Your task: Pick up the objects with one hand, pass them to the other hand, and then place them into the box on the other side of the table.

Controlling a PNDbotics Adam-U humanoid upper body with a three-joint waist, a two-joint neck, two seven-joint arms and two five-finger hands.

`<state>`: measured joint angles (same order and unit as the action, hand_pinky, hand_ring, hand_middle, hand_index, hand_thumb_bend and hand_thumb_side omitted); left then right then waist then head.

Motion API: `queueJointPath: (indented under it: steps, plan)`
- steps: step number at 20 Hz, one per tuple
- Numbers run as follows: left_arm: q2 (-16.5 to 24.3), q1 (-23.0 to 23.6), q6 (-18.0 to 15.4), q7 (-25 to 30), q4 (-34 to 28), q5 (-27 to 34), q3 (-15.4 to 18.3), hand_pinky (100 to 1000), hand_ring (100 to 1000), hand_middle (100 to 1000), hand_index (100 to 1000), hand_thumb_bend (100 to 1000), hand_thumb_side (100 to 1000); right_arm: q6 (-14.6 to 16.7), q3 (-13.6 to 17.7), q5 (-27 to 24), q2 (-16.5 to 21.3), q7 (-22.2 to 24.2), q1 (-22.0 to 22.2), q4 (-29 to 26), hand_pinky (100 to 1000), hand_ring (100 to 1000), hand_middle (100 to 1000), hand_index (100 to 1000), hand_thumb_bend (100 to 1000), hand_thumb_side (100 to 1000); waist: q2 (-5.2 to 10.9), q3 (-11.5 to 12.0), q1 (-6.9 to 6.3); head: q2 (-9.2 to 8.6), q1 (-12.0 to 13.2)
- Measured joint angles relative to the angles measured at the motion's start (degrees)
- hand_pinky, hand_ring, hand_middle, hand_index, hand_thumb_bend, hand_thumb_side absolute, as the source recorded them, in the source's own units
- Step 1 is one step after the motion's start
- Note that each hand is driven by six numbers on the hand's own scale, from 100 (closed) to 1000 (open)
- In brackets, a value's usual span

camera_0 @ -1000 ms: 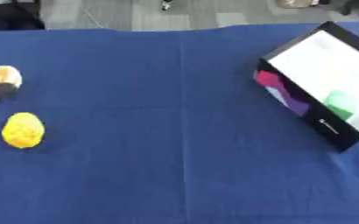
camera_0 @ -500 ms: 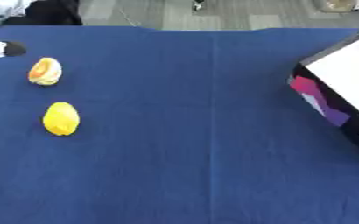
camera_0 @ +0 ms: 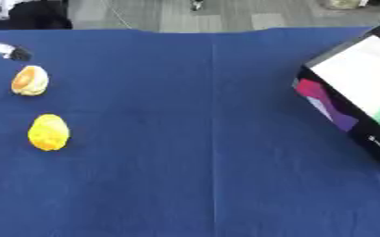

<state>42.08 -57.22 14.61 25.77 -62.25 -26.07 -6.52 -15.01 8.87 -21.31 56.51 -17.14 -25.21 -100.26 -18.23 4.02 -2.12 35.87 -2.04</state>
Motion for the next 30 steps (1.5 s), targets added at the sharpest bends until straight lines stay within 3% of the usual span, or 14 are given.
queueJointPath:
  steps: [5,11,18,30]
  plan:
    - [-2.6,-3.6,-0.3,2.7,7.0,-9.6,1.3,813,790,742,802,902,236,-0.2,0.8,-2.3,-0.4,-2.0,0.0,0.1,816,763,699,860,554,239,-0.66,-1.0,-0.38,-0.02,1.3]
    - [-4.3,-5.2,1.5,1.3,11.3,-18.8,3.3,813,794,745,804,870,213,-0.4,1.0,-2.8,-0.6,-2.6,0.1,0.5,816,760,694,858,561,239,-1.29,-1.9,-0.69,-0.01,3.0]
    - [-5.4,-5.3,1.9,0.7,14.4,-23.3,4.0,815,804,754,795,786,100,-0.8,0.3,-2.1,-2.0,-1.7,0.5,0.5,817,759,689,857,569,240,-1.64,-2.4,-0.69,-0.06,4.1]
    - [-5.4,-4.4,2.4,-1.2,17.7,-27.7,6.1,818,812,755,795,718,100,-1.9,-2.0,1.2,-4.1,1.1,0.6,-0.5,818,757,686,855,581,244,-2.58,-3.3,-0.69,-0.82,5.2]
